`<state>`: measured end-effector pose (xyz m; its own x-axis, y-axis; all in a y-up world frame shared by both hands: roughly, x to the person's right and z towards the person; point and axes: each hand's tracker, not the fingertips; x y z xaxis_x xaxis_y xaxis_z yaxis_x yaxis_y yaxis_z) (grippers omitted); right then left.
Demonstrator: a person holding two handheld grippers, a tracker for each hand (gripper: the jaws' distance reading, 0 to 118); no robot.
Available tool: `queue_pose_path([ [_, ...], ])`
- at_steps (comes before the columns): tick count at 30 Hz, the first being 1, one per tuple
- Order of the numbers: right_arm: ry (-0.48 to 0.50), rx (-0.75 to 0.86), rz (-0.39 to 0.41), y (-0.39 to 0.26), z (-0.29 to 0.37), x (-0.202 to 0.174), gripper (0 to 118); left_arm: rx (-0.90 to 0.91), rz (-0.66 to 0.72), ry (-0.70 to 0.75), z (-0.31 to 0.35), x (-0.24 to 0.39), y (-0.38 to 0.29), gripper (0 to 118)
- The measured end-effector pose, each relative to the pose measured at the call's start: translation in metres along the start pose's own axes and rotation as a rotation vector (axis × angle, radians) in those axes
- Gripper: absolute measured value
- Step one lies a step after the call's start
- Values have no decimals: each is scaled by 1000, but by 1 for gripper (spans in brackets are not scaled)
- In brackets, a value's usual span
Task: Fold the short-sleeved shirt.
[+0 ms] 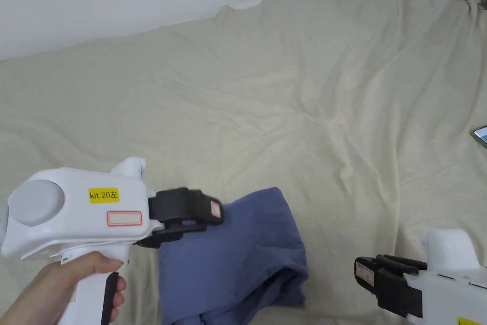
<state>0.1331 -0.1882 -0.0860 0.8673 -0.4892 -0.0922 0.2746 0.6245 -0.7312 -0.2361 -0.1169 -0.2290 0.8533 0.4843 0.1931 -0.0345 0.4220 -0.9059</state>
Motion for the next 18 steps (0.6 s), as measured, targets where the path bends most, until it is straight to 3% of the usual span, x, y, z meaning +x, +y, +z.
queue_pose_path([
  [1, 0, 1, 3, 0, 0, 0, 0, -6, -18, 30, -7, 1, 2, 21],
  [2, 4, 2, 5, 0, 0, 0, 0, -17, -23, 47, -13, 1, 0, 17],
  [7, 5, 5, 5, 1, 2, 3, 0, -74, -60, -81, -49, 23, -12, 17],
  [13, -30, 8, -23, -1, 7, 17, 0, -171, -163, -77, -95, 55, -17, 17],
  [18, -41, 17, -39, -1, 14, 22, 0, -208, -140, -150, -121, 70, -25, 17],
])
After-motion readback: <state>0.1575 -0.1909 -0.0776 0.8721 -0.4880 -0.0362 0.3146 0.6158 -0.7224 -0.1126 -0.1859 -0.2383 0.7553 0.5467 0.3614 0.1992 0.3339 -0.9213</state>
